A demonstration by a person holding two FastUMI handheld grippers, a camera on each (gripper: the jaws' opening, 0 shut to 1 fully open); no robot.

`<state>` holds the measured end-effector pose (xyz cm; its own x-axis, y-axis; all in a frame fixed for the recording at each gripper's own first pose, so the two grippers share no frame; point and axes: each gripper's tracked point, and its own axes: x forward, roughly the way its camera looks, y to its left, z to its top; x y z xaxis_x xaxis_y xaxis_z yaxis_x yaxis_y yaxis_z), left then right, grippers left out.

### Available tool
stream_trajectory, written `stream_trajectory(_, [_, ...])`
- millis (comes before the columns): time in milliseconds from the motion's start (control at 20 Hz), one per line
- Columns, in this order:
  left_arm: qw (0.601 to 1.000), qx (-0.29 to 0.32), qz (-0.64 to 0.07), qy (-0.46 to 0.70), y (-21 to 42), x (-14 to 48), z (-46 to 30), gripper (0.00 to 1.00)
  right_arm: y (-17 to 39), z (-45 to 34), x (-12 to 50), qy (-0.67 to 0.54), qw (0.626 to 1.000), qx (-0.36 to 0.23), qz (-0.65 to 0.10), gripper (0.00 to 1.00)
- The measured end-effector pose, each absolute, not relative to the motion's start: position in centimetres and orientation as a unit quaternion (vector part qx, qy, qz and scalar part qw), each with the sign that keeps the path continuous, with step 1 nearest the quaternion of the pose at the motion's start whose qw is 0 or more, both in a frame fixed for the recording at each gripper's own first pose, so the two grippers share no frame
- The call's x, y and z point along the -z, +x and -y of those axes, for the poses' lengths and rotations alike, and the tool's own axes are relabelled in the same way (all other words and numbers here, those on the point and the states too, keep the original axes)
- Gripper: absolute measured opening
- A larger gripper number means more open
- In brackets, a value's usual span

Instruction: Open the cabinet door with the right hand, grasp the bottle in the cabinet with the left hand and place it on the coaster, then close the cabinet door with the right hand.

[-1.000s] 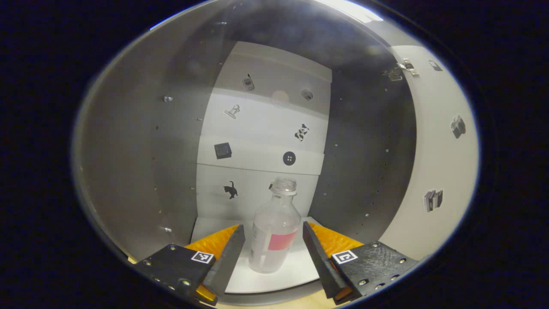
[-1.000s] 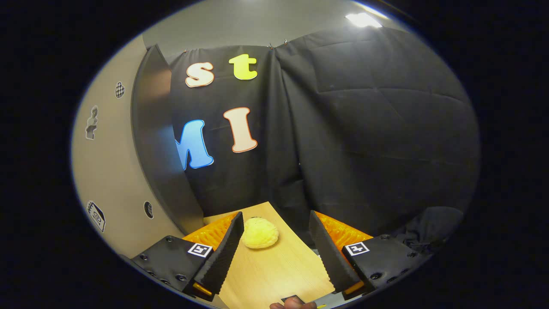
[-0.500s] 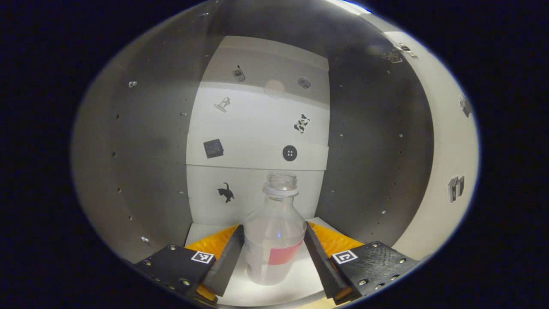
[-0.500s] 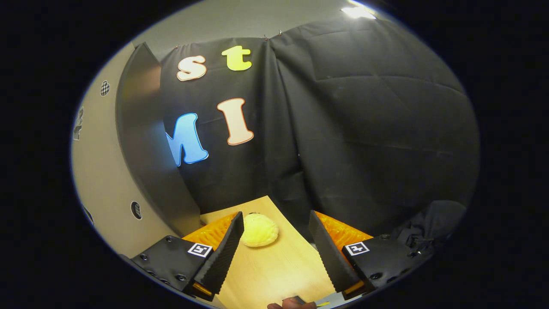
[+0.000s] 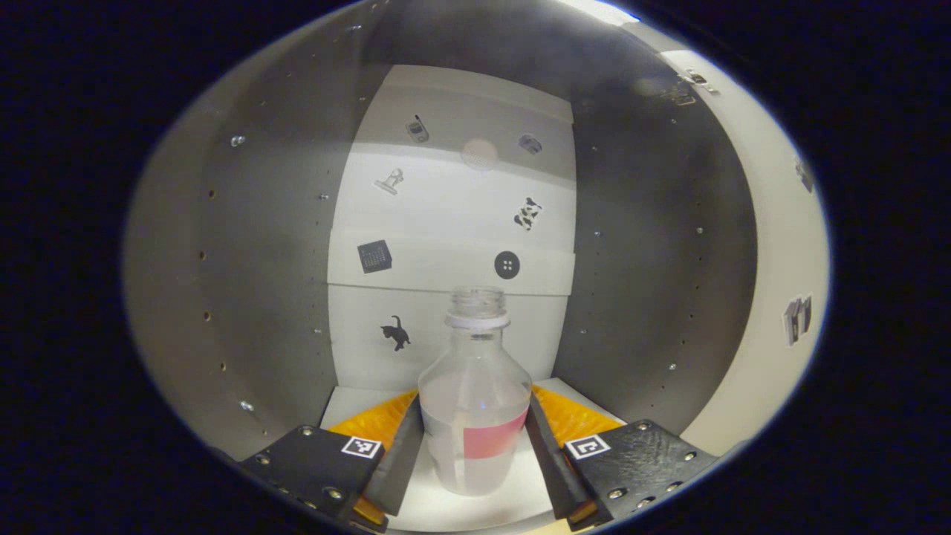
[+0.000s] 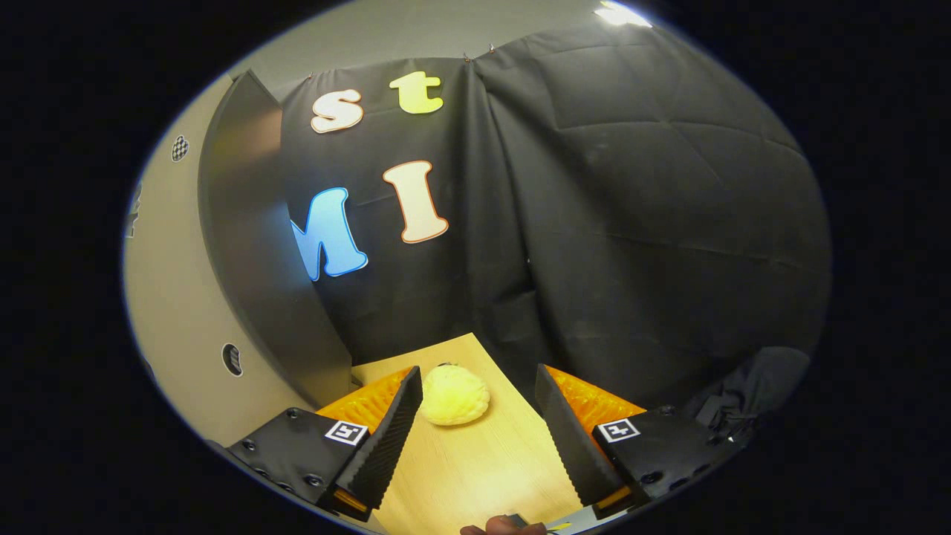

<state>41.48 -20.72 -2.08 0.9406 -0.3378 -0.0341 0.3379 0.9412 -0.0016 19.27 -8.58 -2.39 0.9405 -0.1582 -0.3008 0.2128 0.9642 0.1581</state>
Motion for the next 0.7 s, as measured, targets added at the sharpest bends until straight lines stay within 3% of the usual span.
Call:
stream_trajectory(450, [0.982, 0.185, 0.029, 0.014, 35.7, -1.4, 19.3, 0.70, 18.4, 7.2, 2.5, 0.100, 0.982, 0.082, -0.137, 0.96])
stream_trajectory(700, [0.981, 0.189, 0.045, 0.008, 29.2, -2.8, 17.1, 0.73, 16.7, 5.7, 0.8, 0.096, 0.987, 0.067, -0.114, 0.97])
